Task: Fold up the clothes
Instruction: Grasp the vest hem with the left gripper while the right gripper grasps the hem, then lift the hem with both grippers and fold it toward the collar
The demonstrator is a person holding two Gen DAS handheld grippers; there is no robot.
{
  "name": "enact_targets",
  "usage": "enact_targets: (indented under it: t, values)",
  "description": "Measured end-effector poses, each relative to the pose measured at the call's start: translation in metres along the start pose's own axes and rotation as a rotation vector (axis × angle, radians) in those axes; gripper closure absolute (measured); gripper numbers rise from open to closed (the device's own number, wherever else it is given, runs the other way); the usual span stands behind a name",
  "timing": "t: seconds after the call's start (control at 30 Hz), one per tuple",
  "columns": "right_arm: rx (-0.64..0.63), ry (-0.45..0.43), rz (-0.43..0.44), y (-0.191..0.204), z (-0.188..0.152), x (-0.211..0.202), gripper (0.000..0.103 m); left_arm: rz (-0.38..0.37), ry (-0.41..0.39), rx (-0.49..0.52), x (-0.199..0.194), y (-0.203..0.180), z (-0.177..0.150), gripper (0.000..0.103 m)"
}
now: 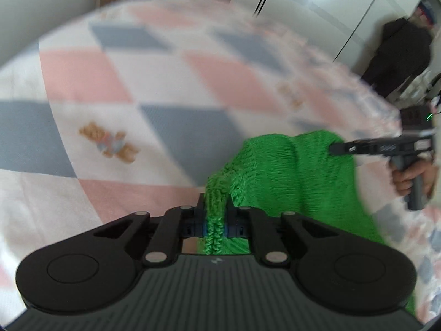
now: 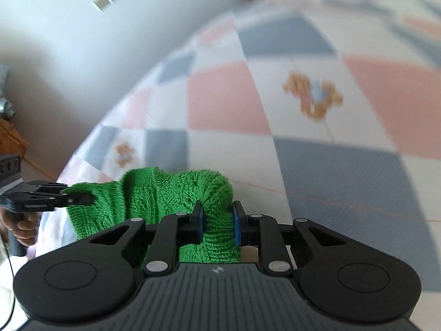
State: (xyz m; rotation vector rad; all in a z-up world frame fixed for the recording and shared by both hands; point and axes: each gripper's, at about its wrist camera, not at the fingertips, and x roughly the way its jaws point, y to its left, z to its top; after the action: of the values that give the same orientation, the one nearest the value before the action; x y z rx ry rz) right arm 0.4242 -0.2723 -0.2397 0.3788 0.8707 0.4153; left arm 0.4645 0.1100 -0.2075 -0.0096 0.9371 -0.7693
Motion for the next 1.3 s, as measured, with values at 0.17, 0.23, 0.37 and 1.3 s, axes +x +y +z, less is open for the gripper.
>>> enact_targets:
  t: [0.17,0.23,0.37,1.3]
  values:
    - [-0.118,-0.168,0.003,0.041,-0.048,-0.116,0.083,-0.002,-0.086,0.056,-0.106,-0.075,-0.054,0.096]
    - [-0.153,-0.186,-0.003,0.051,-0.080,-0.161,0.083,0.010,-0.073,0.077,-0.134,-0.113,-0.091,0.095]
    - [-0.233,-0.051,-0.061,0.072,-0.168,-0.214,0.083,0.077,0.036,0.127,-0.155,-0.185,-0.185,0.091]
    - [-1.447,0.052,-0.410,0.151,-0.396,-0.205,0.093,0.770,0.151,1.217,-0.084,-0.335,-0.405,0.093]
